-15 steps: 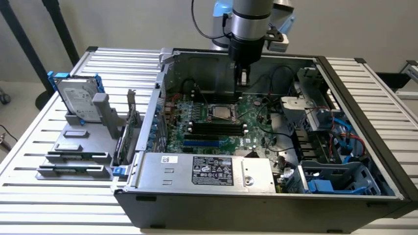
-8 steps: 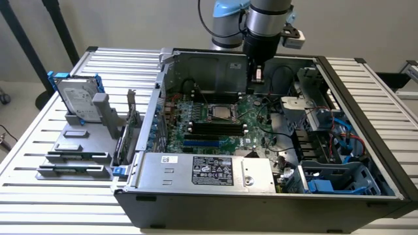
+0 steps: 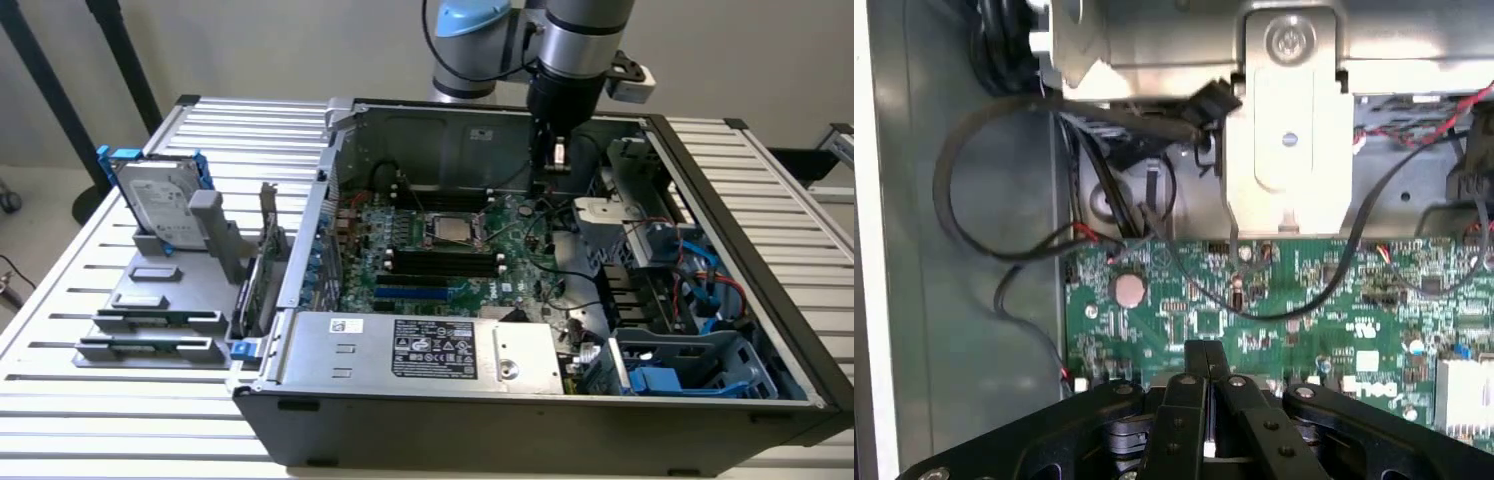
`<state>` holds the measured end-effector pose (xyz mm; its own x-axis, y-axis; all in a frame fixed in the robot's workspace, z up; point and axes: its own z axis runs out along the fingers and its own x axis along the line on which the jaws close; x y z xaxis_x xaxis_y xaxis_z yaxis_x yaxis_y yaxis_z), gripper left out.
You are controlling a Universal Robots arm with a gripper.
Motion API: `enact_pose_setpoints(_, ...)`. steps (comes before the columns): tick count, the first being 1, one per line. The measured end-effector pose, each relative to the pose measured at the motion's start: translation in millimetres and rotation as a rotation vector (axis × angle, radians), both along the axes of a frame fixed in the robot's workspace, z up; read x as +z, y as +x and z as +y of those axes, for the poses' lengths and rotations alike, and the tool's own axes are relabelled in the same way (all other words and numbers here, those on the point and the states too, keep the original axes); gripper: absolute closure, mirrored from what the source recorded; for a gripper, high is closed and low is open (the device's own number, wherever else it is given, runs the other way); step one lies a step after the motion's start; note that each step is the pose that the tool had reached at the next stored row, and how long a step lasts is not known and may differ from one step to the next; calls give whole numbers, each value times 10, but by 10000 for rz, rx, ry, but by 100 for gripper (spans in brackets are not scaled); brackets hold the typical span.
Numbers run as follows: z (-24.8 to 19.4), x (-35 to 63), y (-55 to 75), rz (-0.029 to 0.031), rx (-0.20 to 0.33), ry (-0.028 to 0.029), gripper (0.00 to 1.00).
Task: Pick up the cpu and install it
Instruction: 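Close the cpu cover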
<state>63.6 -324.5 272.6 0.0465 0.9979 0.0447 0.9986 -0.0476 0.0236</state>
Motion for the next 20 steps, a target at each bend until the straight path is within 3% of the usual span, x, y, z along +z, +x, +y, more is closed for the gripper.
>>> enact_pose_setpoints(15, -29, -274, 18, 9, 328, 0, 89)
enact_pose_setpoints(20, -48, -322, 5, 137, 562, 1, 89)
